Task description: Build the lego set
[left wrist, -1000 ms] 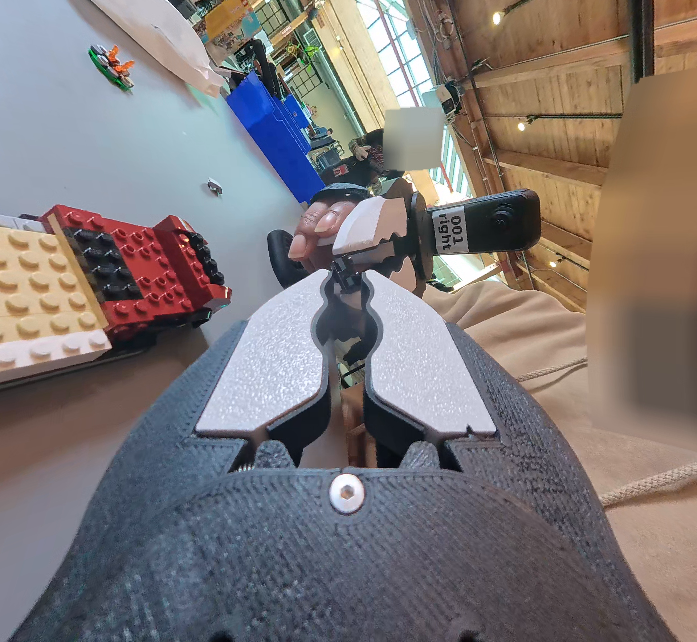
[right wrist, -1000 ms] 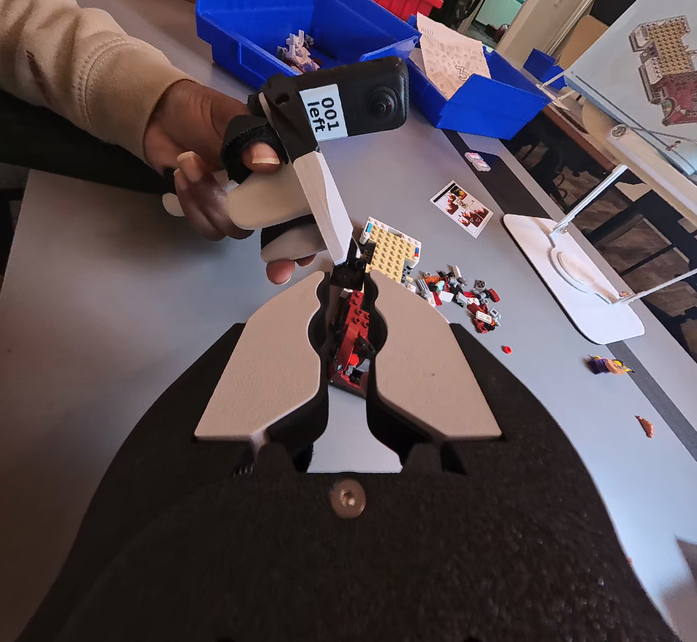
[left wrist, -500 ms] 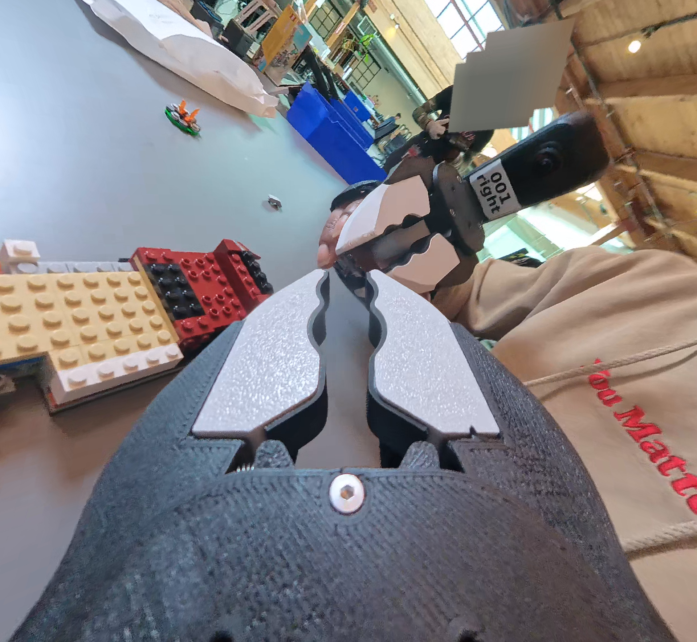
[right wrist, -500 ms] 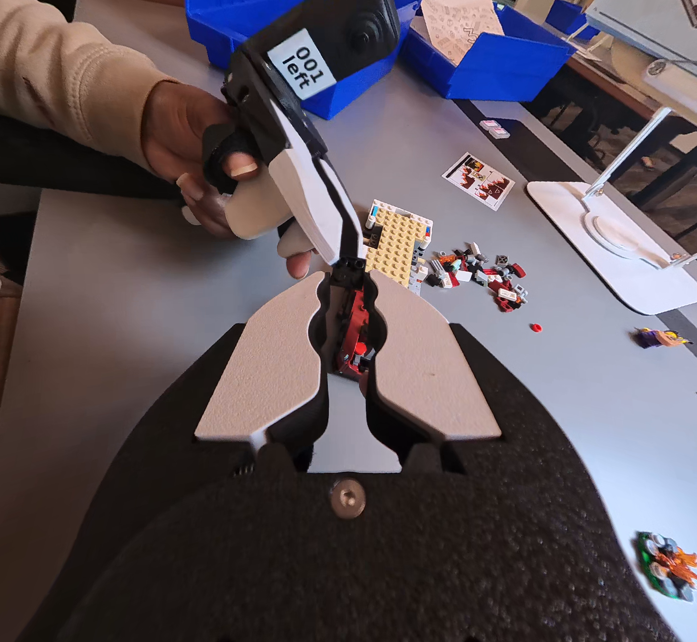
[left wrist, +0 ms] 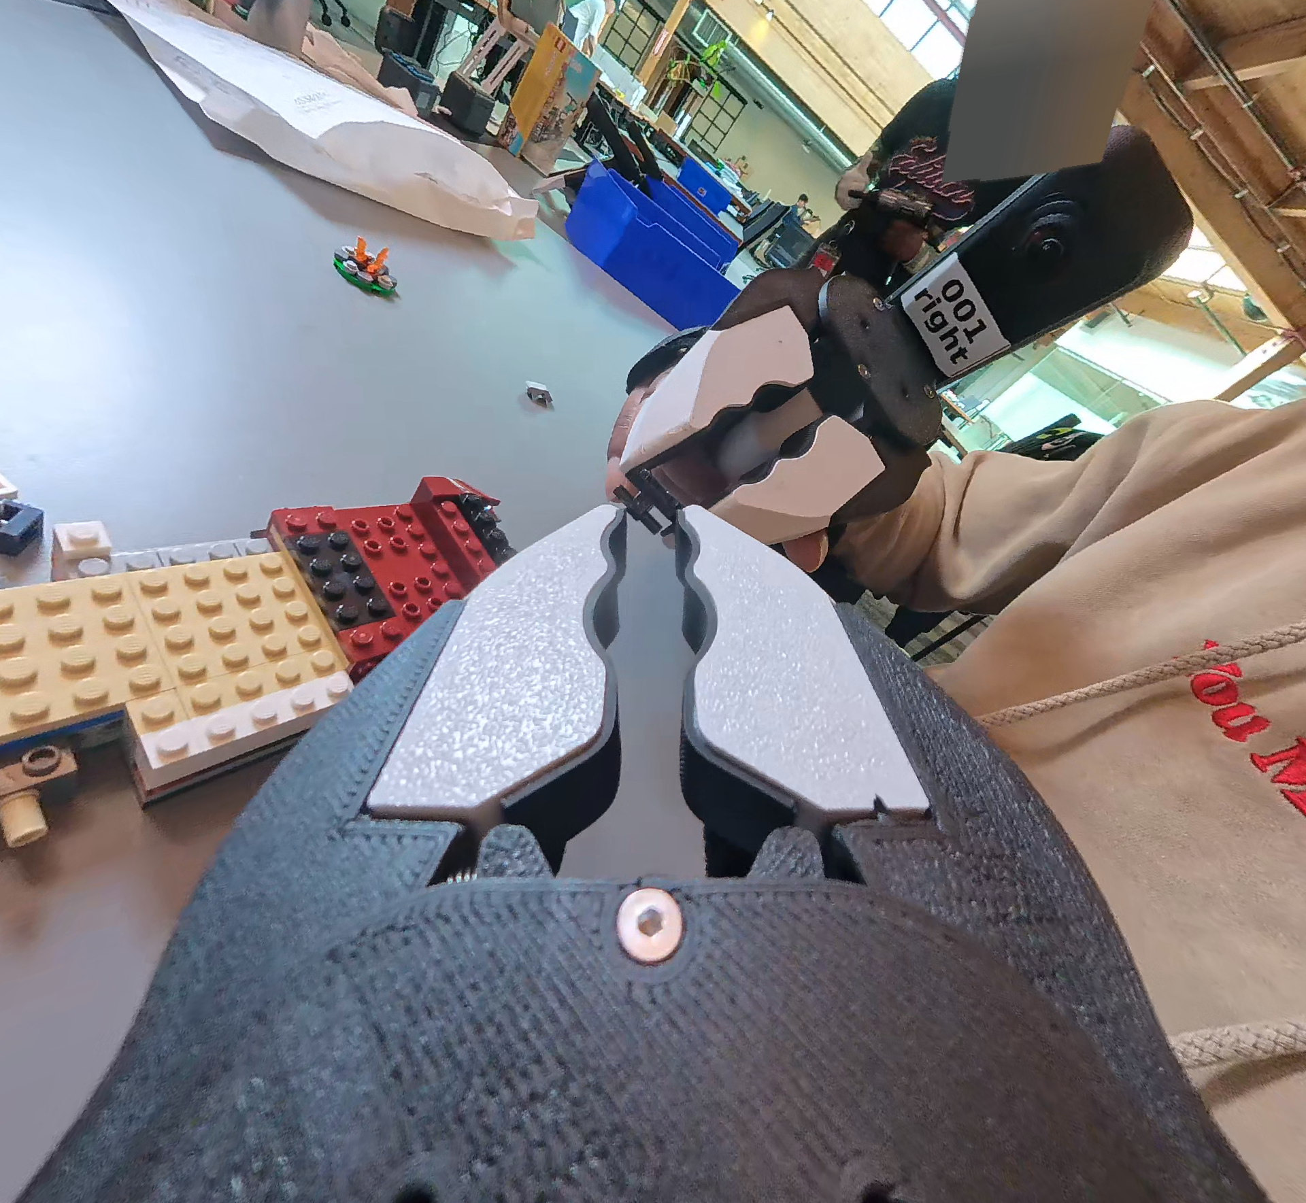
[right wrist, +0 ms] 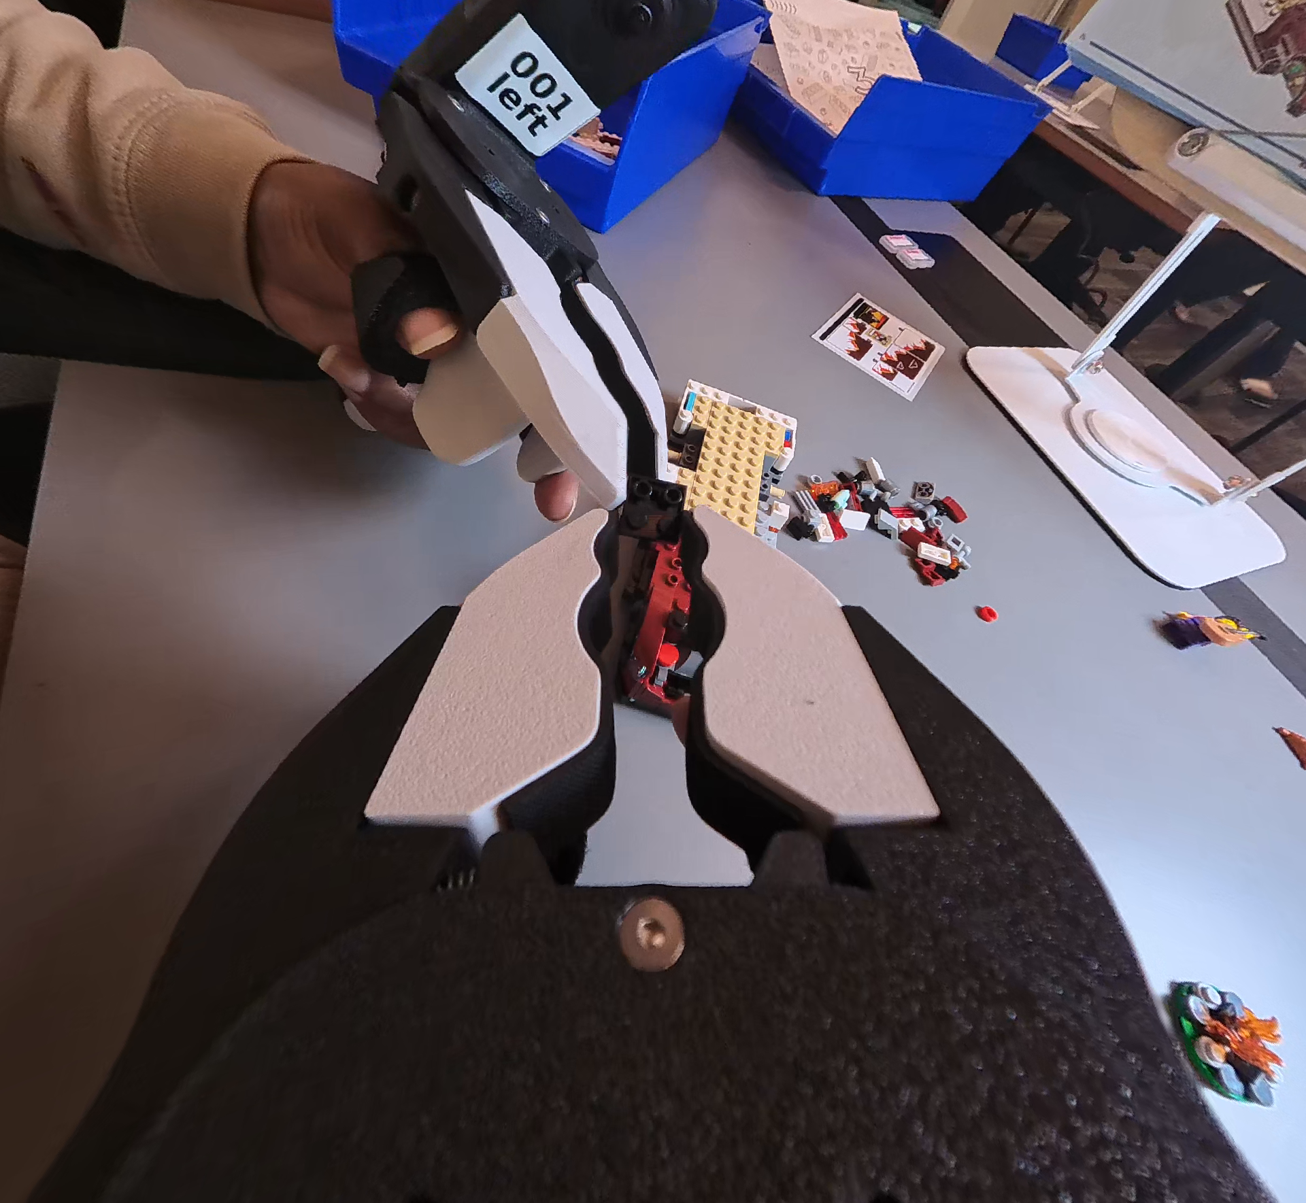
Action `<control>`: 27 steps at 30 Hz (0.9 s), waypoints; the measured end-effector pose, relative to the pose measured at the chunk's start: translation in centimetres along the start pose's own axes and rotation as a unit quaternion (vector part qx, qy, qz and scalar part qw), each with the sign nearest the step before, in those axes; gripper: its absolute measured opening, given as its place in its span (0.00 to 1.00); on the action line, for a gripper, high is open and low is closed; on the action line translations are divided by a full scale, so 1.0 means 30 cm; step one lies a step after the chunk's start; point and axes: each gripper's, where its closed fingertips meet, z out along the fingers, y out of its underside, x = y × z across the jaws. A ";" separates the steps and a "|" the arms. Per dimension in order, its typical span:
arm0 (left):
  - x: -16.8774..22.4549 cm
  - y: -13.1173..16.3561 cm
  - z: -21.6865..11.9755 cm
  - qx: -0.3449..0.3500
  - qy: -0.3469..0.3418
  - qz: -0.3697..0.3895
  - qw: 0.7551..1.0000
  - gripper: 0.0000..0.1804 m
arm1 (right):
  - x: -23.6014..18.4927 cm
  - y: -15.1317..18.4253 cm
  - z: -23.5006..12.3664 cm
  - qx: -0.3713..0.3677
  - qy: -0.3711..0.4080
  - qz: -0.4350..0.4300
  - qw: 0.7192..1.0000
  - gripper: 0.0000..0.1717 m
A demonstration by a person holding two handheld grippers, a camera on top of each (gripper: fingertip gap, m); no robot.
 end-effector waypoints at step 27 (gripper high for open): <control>0.089 0.049 0.008 -0.046 0.073 0.029 0.996 0.00 | -0.068 -0.048 -0.061 0.059 -0.118 -0.067 0.989 0.03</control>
